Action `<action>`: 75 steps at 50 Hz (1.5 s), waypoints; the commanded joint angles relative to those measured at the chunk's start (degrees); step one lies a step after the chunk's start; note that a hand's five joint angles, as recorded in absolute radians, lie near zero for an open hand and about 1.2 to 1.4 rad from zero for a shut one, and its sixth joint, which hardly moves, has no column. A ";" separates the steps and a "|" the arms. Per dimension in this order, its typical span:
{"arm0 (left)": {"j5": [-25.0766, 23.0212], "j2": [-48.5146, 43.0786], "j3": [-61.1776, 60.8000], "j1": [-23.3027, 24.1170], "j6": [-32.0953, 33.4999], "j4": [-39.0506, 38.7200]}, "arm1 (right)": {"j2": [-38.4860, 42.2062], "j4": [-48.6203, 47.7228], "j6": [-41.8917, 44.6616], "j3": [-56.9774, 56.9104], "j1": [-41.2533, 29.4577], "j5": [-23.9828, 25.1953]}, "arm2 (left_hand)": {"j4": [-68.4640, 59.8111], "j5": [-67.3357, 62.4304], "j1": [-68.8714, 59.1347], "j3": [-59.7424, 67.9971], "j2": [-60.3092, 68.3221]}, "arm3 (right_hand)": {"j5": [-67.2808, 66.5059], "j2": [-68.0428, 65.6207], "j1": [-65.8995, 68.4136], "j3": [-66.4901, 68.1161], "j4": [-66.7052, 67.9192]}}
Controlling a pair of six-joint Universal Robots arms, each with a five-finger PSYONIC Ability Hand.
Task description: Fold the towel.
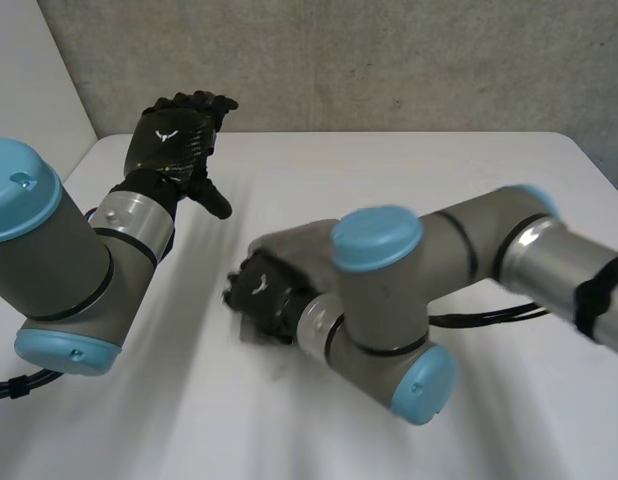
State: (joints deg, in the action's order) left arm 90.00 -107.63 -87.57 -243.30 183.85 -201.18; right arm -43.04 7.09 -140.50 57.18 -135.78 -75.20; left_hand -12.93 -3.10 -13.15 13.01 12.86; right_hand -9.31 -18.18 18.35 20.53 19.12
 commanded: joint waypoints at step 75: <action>8.18 12.35 17.60 -1.65 -5.00 35.60 | -36.50 6.36 -38.44 10.32 27.94 -10.14 | 2.04 2.21 2.26 -2.13 -1.98 | 9.31 8.18 -8.35 -10.53 -9.12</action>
